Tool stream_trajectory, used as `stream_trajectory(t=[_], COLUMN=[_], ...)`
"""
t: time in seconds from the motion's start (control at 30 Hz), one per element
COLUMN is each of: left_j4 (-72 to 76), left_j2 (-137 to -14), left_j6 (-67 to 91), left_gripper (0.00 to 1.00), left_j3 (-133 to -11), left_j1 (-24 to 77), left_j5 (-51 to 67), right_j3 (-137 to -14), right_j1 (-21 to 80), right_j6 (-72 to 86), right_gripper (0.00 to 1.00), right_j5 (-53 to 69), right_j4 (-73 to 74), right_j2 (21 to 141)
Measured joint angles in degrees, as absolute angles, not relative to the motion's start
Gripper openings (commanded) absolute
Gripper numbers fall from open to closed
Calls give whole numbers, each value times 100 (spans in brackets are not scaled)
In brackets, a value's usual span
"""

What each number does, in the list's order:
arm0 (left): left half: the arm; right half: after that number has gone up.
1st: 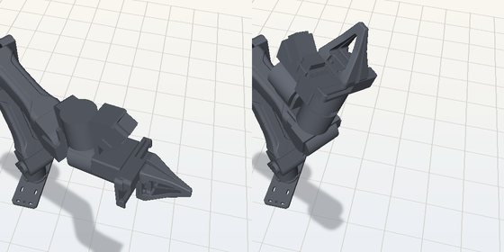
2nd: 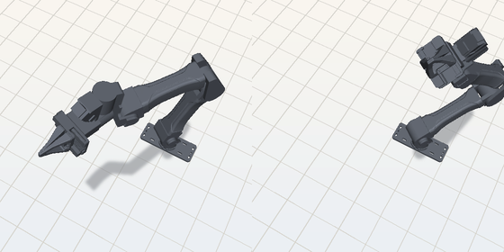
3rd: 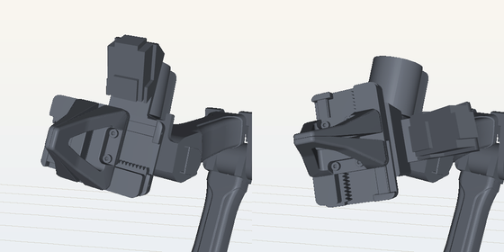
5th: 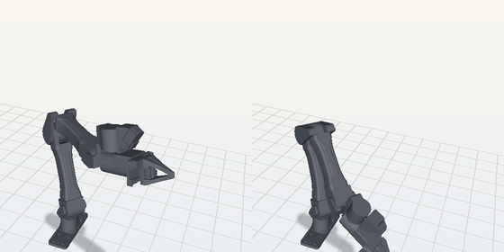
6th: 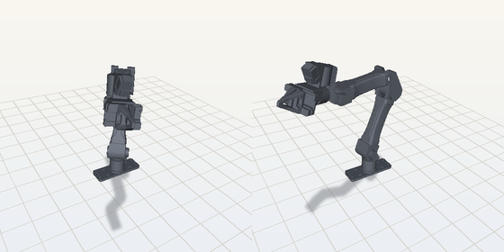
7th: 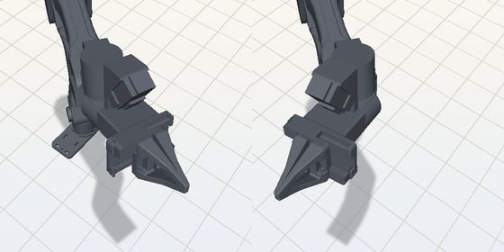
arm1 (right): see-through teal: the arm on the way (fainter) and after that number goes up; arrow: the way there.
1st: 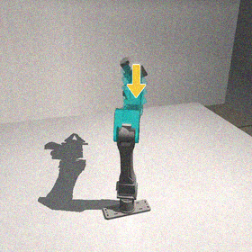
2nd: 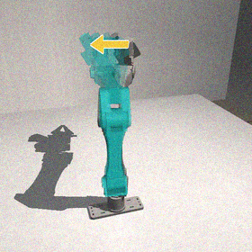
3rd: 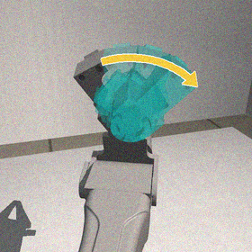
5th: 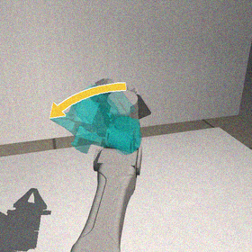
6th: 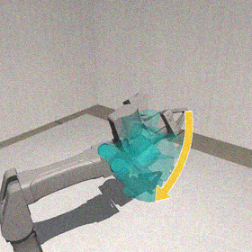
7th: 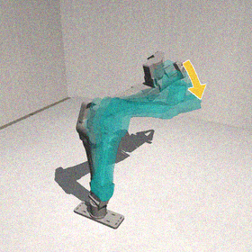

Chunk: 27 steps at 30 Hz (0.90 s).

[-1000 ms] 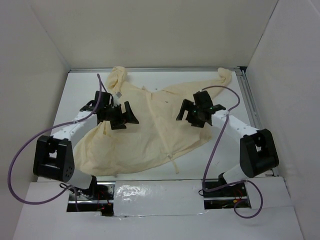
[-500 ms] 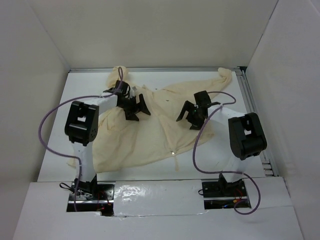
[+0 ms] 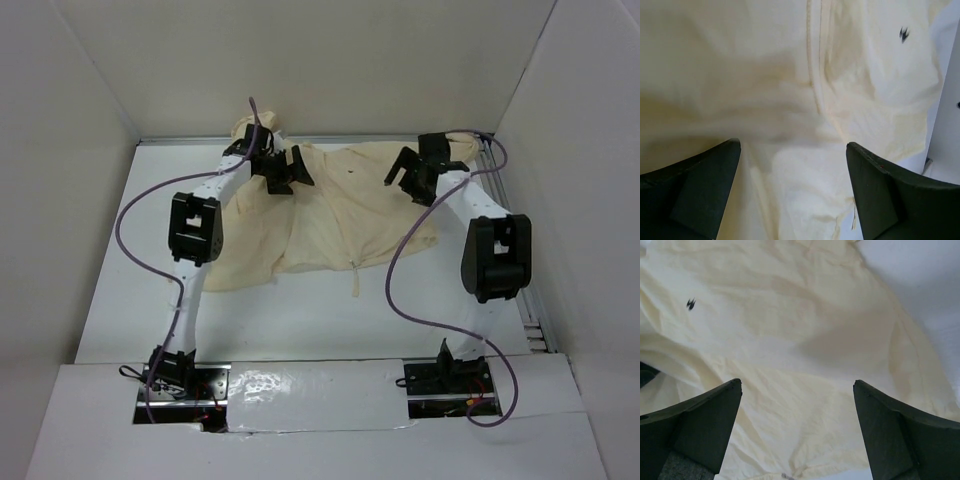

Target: Zip up the jacket

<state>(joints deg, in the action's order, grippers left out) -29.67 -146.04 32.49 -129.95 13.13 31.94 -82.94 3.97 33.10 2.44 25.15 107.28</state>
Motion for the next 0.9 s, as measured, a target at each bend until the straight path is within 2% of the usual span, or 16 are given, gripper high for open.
stream_trajectory(t=[0.13, 0.27, 0.4, 0.5, 0.53, 0.67, 0.8, 0.87, 0.9], left_j4=[-2840, -2698, -2261, -2005, -1925, -1918, -1946, -1811, -1743], left_j2=[-13375, -11485, -9238, -7990, -7832, -7644, -7793, -7828, -7841], left_j6=[3094, 2985, 3026, 3142, 3229, 3420, 3487, 3483, 3479], left_gripper=[99, 99, 99, 99, 99, 99, 99, 99, 99], left_j3=[-11360, -9662, -7762, -6512, -6278, -5140, -4783, -4786, -4786], left_j1=[1306, 1334, 1343, 1295, 1269, 978, 827, 827, 827], left_j5=[3144, 2919, 2720, 2620, 2563, 2458, 2432, 2458, 2473], right_j3=[-7957, -7000, -6429, -6394, -6394, -6412, -6466, -6482, -6484], right_j1=[1234, 2027, 2263, 2353, 2383, 2480, 2521, 2532, 2536], right_j6=[3074, 2989, 2834, 2705, 2668, 2563, 2543, 2539, 2539], right_gripper=[96, 89, 72, 65, 62, 62, 62, 52, 45], right_j5=[-329, -432, -368, -368, -370, -261, -30, 99, 163], right_j4=[2561, 2532, 2569, 2613, 2617, 2620, 2600, 2574, 2556], right_j2=[9968, 9157, 9102, 9389, 9500, 9883, 10184, 10318, 10370])
